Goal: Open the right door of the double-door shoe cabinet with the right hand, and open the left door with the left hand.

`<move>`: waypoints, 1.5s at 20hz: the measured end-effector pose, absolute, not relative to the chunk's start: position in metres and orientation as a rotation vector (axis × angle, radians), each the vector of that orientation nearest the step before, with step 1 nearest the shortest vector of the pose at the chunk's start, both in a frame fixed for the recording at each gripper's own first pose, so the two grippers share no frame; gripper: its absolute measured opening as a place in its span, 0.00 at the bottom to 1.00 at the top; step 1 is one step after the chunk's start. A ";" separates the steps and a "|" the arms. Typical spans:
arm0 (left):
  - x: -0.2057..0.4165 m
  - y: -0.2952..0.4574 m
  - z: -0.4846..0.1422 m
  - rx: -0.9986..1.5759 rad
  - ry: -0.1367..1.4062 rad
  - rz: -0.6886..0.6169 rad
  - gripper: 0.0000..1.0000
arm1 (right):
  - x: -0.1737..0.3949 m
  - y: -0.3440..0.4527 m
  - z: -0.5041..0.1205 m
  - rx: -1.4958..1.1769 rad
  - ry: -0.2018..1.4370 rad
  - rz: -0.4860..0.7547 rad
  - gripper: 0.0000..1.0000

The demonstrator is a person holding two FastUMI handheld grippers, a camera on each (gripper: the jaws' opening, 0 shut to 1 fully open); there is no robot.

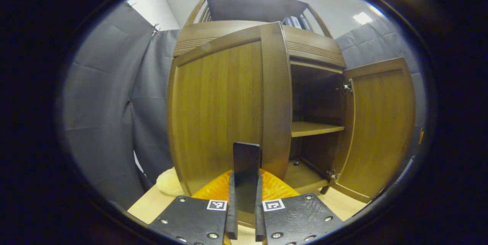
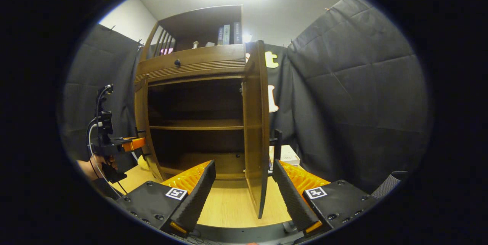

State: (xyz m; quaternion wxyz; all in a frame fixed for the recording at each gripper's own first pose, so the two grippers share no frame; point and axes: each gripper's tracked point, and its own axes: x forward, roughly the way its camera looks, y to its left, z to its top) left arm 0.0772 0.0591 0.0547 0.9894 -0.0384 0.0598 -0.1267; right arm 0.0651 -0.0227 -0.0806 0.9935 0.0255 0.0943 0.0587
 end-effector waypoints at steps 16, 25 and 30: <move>0.045 0.058 0.139 -0.022 0.127 -0.128 0.18 | 0.095 0.049 -0.078 0.068 0.172 0.329 0.92; 0.035 0.127 0.123 -0.029 0.132 -0.053 0.14 | 0.105 0.084 -0.075 0.053 0.158 0.397 0.92; 0.024 0.166 0.117 -0.030 0.139 0.013 0.12 | 0.106 0.093 -0.073 0.056 0.156 0.423 0.92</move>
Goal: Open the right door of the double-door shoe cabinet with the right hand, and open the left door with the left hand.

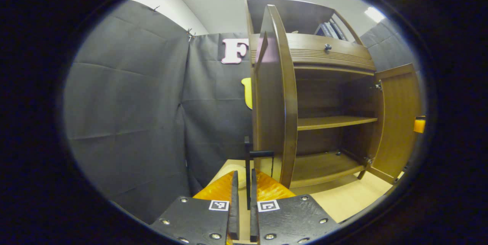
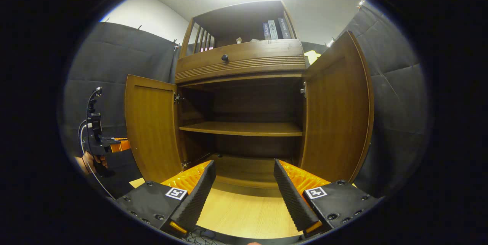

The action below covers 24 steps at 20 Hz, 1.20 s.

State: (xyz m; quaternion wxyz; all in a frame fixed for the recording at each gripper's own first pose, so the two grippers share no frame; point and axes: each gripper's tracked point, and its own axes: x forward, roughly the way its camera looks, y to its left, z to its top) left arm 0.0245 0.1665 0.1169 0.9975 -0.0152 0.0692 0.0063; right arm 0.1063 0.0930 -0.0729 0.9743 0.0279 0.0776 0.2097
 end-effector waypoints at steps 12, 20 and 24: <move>-0.065 0.197 0.157 -0.034 0.107 0.106 0.11 | 0.079 0.068 -0.053 0.046 0.126 0.381 0.92; -0.150 0.146 0.213 -0.009 0.042 0.052 0.11 | 0.034 0.026 -0.027 0.068 0.090 0.314 0.92; -0.186 0.139 0.234 -0.001 0.007 0.067 0.11 | 0.014 -0.001 -0.024 0.032 0.058 0.249 0.96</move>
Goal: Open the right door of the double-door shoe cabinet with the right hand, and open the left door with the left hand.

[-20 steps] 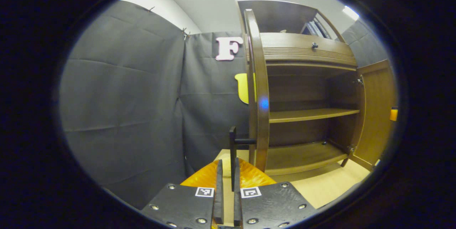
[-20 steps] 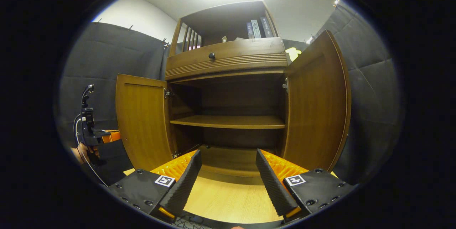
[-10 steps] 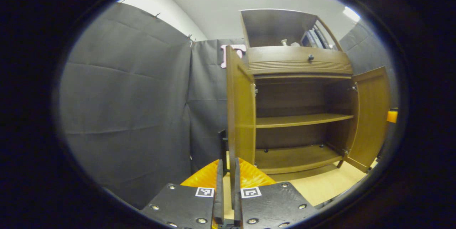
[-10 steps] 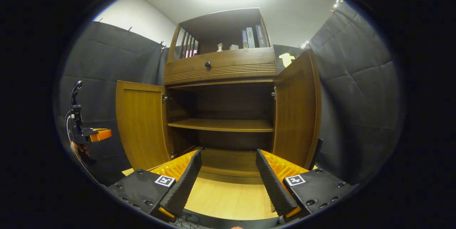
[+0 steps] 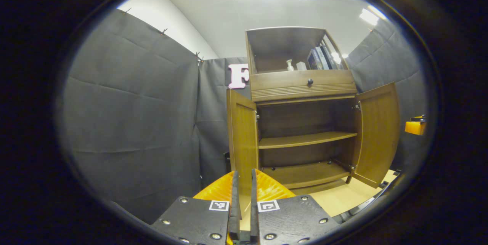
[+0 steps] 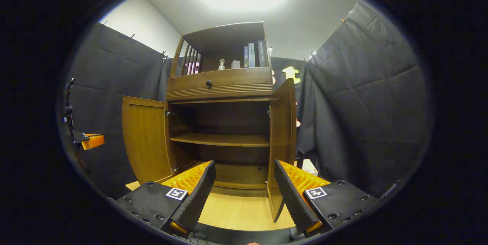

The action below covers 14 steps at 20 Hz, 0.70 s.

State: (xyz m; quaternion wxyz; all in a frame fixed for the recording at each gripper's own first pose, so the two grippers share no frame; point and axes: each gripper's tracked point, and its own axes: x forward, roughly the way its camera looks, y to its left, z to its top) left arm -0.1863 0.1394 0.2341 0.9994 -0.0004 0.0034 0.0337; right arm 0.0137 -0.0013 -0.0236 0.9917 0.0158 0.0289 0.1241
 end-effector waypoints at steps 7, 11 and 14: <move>-0.223 0.140 0.247 0.018 -0.024 0.068 0.45 | -0.003 -0.022 -0.023 0.018 0.050 0.198 0.92; -0.231 0.140 0.250 -0.004 -0.047 0.084 0.87 | -0.004 -0.030 -0.020 0.030 0.047 0.179 0.93; -0.230 0.143 0.250 0.011 -0.044 0.099 0.97 | -0.001 -0.034 -0.021 0.041 0.050 0.166 1.00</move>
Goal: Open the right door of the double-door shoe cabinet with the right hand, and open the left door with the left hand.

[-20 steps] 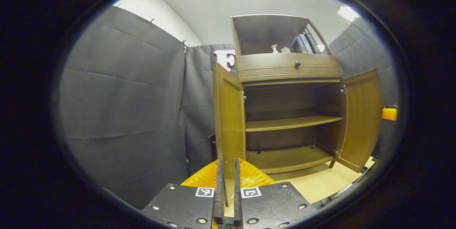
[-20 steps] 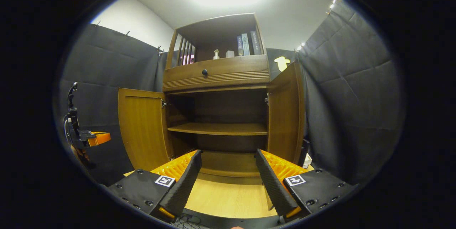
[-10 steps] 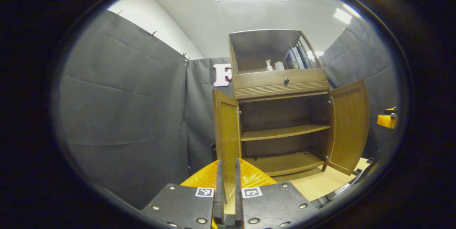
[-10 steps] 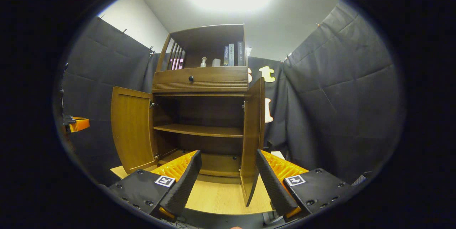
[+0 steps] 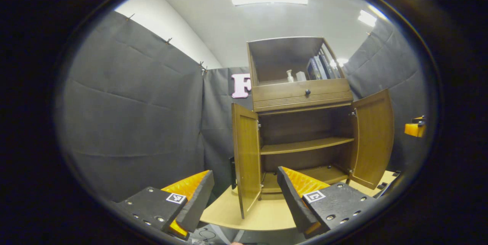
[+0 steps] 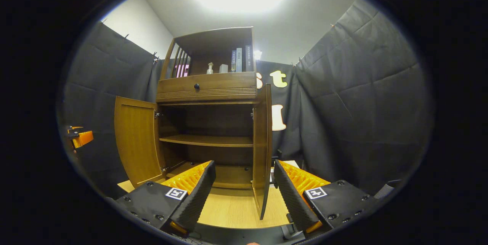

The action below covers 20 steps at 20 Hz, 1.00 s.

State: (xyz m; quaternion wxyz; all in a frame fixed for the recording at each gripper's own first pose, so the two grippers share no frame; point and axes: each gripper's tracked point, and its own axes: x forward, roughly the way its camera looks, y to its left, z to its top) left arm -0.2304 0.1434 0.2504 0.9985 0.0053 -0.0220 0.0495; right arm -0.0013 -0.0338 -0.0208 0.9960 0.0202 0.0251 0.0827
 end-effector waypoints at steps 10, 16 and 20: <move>-0.220 0.141 0.244 0.010 -0.012 0.119 0.97 | 0.006 -0.045 -0.025 0.040 0.061 0.148 0.93; -0.220 0.139 0.244 0.023 -0.005 0.123 0.97 | 0.011 -0.043 -0.025 0.022 0.058 0.154 0.96; -0.219 0.139 0.245 0.023 -0.005 0.125 0.97 | 0.014 -0.040 -0.024 0.017 0.057 0.159 0.93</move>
